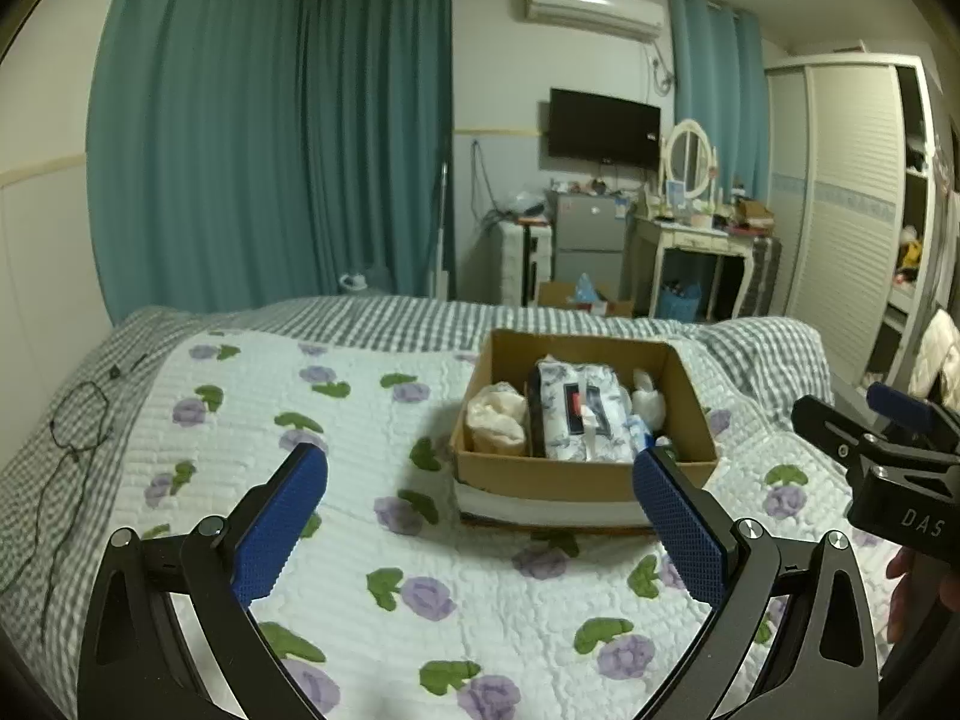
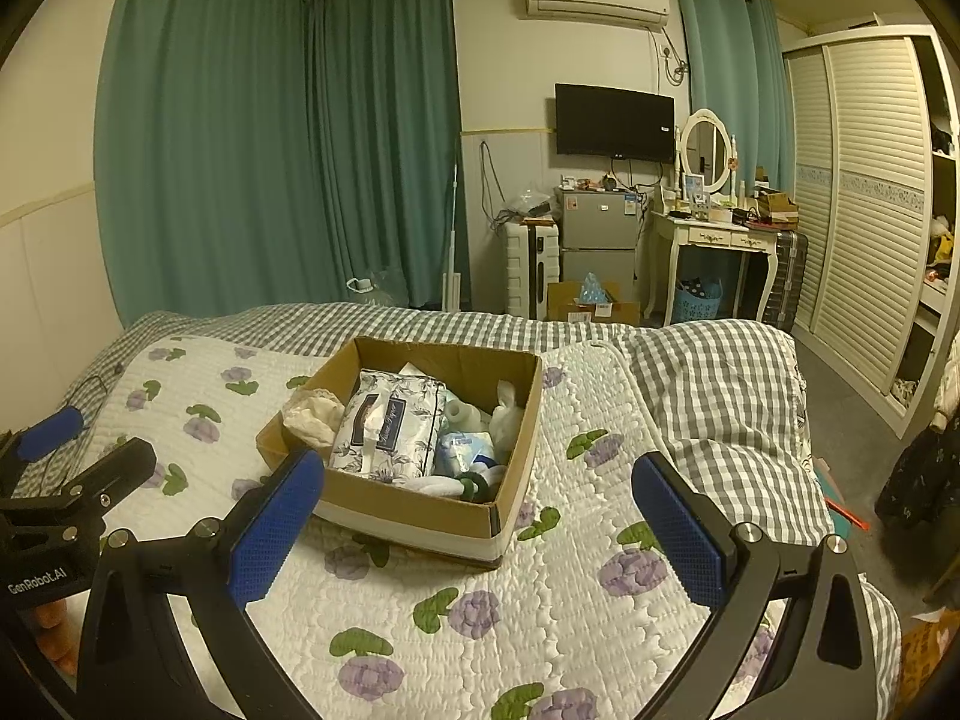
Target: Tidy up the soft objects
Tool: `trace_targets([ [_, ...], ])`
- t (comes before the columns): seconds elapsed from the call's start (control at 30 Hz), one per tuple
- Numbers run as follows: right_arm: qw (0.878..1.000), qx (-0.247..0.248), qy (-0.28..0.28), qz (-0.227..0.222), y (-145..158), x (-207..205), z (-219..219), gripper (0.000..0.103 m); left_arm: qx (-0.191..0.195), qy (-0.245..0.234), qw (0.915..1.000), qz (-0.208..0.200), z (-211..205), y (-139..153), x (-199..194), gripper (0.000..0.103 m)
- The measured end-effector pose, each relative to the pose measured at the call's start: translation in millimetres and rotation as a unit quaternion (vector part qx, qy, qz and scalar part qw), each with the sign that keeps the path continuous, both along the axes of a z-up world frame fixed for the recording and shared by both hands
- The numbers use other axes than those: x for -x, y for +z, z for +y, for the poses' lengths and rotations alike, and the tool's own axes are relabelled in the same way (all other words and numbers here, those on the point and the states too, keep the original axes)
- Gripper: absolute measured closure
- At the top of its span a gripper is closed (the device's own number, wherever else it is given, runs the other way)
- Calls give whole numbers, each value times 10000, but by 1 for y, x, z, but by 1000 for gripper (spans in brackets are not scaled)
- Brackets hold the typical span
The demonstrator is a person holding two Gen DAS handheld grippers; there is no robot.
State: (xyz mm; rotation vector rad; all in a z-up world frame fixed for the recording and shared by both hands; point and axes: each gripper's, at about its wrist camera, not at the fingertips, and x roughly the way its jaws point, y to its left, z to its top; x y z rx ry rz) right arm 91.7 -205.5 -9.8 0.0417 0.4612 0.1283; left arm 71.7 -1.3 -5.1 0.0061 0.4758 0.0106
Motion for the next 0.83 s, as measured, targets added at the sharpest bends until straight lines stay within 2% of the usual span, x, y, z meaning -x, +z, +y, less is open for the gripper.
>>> trace_targets([
  [0.83,9999,61,19,104,-4,-2,1,0,-67,14,10000,-14,1,0,1,0],
])
